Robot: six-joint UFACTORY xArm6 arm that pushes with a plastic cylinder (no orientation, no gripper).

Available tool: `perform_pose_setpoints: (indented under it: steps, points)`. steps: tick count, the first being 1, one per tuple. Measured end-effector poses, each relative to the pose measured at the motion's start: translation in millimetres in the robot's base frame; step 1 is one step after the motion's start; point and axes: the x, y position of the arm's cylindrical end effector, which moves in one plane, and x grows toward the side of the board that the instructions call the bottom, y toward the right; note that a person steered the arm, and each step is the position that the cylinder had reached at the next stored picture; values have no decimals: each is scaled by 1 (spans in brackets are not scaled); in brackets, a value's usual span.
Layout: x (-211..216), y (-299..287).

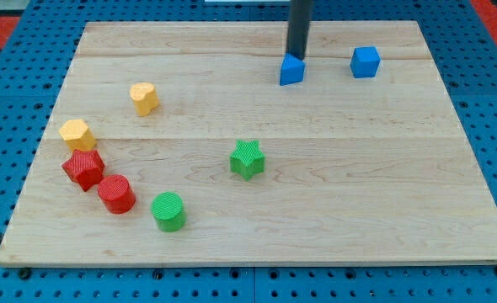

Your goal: Slide the blue triangle to blue cube

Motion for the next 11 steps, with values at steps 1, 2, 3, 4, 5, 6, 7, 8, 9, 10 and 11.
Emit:
perform_pose_setpoints:
  steps: [1,2,3,4,5,6,7,8,9,10,11]
  points:
    - [1,-65]
    - [18,-42]
    - [23,5]
    - [22,62]
    - [37,51]
    - [67,39]
    - [68,44]
    - [88,5]
    - [88,41]
    - [83,85]
    - [64,127]
